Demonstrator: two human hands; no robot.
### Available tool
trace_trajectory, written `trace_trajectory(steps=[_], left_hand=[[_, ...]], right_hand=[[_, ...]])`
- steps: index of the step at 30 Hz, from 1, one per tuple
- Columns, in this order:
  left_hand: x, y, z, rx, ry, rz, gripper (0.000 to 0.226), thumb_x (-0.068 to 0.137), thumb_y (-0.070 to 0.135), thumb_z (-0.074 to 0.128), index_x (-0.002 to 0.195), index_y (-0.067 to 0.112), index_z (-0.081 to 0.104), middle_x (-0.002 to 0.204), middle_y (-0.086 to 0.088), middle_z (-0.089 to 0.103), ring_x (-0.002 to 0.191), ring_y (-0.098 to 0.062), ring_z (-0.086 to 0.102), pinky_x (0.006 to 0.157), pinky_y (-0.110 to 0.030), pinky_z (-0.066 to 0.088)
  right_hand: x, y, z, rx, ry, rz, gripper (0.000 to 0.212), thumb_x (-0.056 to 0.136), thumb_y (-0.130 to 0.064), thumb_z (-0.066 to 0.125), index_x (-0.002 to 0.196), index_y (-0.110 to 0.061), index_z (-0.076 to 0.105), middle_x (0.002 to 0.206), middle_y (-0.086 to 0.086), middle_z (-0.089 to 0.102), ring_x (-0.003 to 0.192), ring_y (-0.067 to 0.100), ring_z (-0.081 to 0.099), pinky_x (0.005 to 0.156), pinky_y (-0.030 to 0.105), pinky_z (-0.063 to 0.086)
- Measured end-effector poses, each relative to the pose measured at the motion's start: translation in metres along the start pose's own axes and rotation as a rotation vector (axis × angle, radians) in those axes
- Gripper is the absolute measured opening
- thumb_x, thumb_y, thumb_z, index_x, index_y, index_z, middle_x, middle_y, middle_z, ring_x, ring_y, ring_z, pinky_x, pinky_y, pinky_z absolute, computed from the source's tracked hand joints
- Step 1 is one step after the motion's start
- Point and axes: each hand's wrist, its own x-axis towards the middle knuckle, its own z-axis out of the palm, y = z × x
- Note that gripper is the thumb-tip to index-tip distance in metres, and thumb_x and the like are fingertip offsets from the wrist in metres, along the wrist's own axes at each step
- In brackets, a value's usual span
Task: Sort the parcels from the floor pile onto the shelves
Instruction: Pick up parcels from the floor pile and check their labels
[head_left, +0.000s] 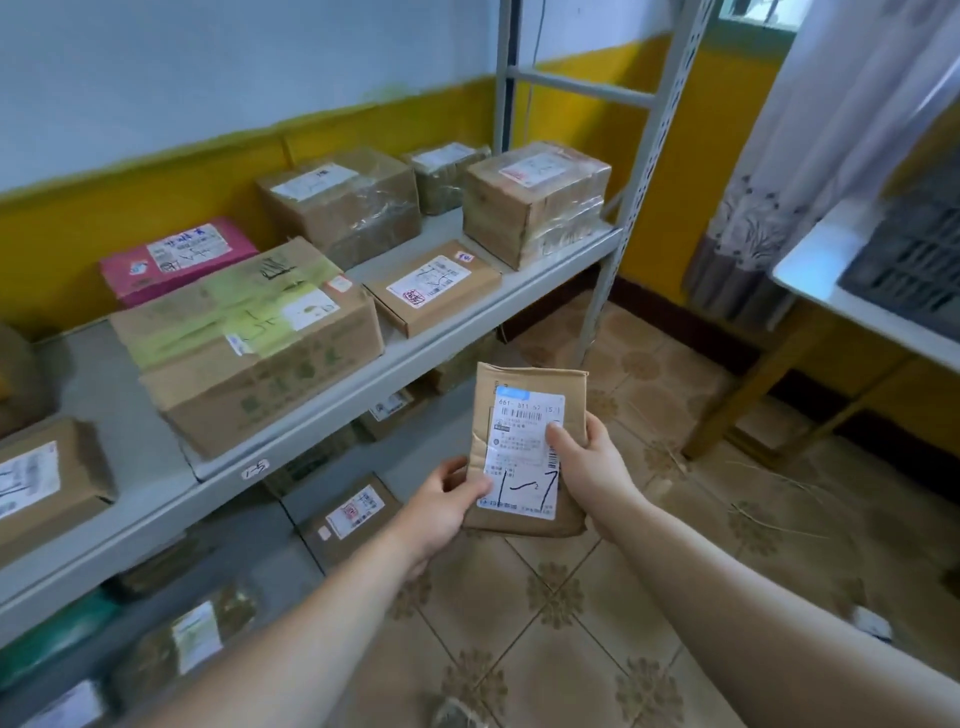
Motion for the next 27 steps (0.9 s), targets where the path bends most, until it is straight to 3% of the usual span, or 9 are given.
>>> trace_trajectory(steps=[7, 10, 13, 15, 18, 20, 22, 24, 27], left_hand=[[0.105, -0.005, -0.018, -0.010, 0.085, -0.089, 0.050, 0.093, 0.039, 0.060, 0.138, 0.028, 0.042, 0.124, 0.013, 0.059, 0.115, -0.012, 0.056, 0.108, -0.040, 0.041], [0.151, -0.029, -0.029, 0.068, 0.175, -0.151, 0.063, 0.091, 0.047, 0.059, 0.146, 0.027, 0.036, 0.141, 0.011, 0.047, 0.128, -0.015, 0.047, 0.110, -0.036, 0.036], [0.205, -0.072, -0.038, 0.057, 0.296, -0.188, 0.060, 0.091, 0.051, 0.058, 0.144, 0.032, 0.037, 0.134, 0.014, 0.044, 0.130, -0.016, 0.045, 0.105, -0.030, 0.036], [0.245, -0.109, -0.035, -0.131, 0.337, -0.210, 0.044, 0.089, 0.051, 0.060, 0.129, 0.036, 0.050, 0.132, 0.010, 0.056, 0.116, -0.016, 0.059, 0.097, -0.034, 0.048], [0.299, -0.148, -0.020, -0.534, 0.389, -0.260, 0.026, 0.094, 0.037, 0.058, 0.115, 0.023, 0.060, 0.096, -0.005, 0.075, 0.078, -0.020, 0.073, 0.069, -0.034, 0.058], [0.329, -0.177, -0.018, -0.569, 0.457, -0.263, 0.026, 0.094, 0.038, 0.058, 0.113, 0.022, 0.062, 0.091, -0.006, 0.076, 0.079, -0.024, 0.073, 0.074, -0.042, 0.058], [0.352, -0.202, -0.021, -0.547, 0.526, -0.236, 0.017, 0.093, 0.039, 0.059, 0.105, 0.028, 0.064, 0.099, -0.006, 0.074, 0.089, -0.027, 0.071, 0.082, -0.045, 0.057], [0.376, -0.231, -0.024, -0.551, 0.568, -0.189, 0.008, 0.095, 0.031, 0.058, 0.101, 0.030, 0.062, 0.099, -0.003, 0.072, 0.087, -0.020, 0.068, 0.072, -0.033, 0.057], [0.414, -0.270, -0.028, -0.495, 0.582, -0.115, 0.018, 0.098, 0.021, 0.053, 0.114, 0.026, 0.059, 0.107, -0.002, 0.067, 0.088, -0.014, 0.064, 0.075, -0.031, 0.054]], right_hand=[[0.134, -0.001, 0.037, -0.121, -0.113, 0.039, 0.063, 0.092, -0.050, 0.056, 0.148, -0.030, 0.035, 0.123, -0.005, 0.065, 0.105, 0.019, 0.067, 0.096, 0.047, 0.053], [0.193, 0.019, 0.063, -0.128, -0.175, 0.100, 0.058, 0.094, -0.046, 0.055, 0.145, -0.024, 0.038, 0.119, -0.003, 0.066, 0.100, 0.019, 0.068, 0.091, 0.043, 0.055], [0.258, 0.060, 0.089, -0.179, -0.183, 0.097, 0.049, 0.096, -0.036, 0.056, 0.141, -0.019, 0.045, 0.122, 0.002, 0.064, 0.095, 0.016, 0.065, 0.079, 0.032, 0.052], [0.292, 0.095, 0.109, -0.207, -0.221, 0.100, 0.045, 0.099, -0.026, 0.056, 0.140, -0.010, 0.050, 0.119, 0.009, 0.065, 0.096, 0.022, 0.064, 0.078, 0.023, 0.049], [0.330, 0.146, 0.138, -0.219, -0.330, 0.105, 0.035, 0.100, -0.014, 0.053, 0.129, 0.006, 0.055, 0.099, 0.026, 0.067, 0.083, 0.036, 0.063, 0.050, 0.019, 0.040], [0.349, 0.169, 0.152, -0.162, -0.356, 0.130, 0.043, 0.099, -0.020, 0.056, 0.136, 0.001, 0.051, 0.087, 0.019, 0.069, 0.075, 0.030, 0.065, 0.047, 0.011, 0.043], [0.374, 0.188, 0.162, -0.069, -0.417, 0.223, 0.040, 0.097, -0.025, 0.063, 0.128, -0.001, 0.055, 0.092, 0.018, 0.073, 0.079, 0.029, 0.070, 0.067, 0.023, 0.056], [0.406, 0.213, 0.173, 0.015, -0.524, 0.304, 0.034, 0.094, -0.026, 0.067, 0.117, -0.003, 0.059, 0.099, 0.020, 0.074, 0.085, 0.029, 0.073, 0.080, 0.041, 0.059], [0.450, 0.249, 0.194, 0.095, -0.606, 0.322, 0.045, 0.092, -0.024, 0.069, 0.129, -0.016, 0.045, 0.109, 0.014, 0.073, 0.094, 0.034, 0.073, 0.087, 0.056, 0.056]])
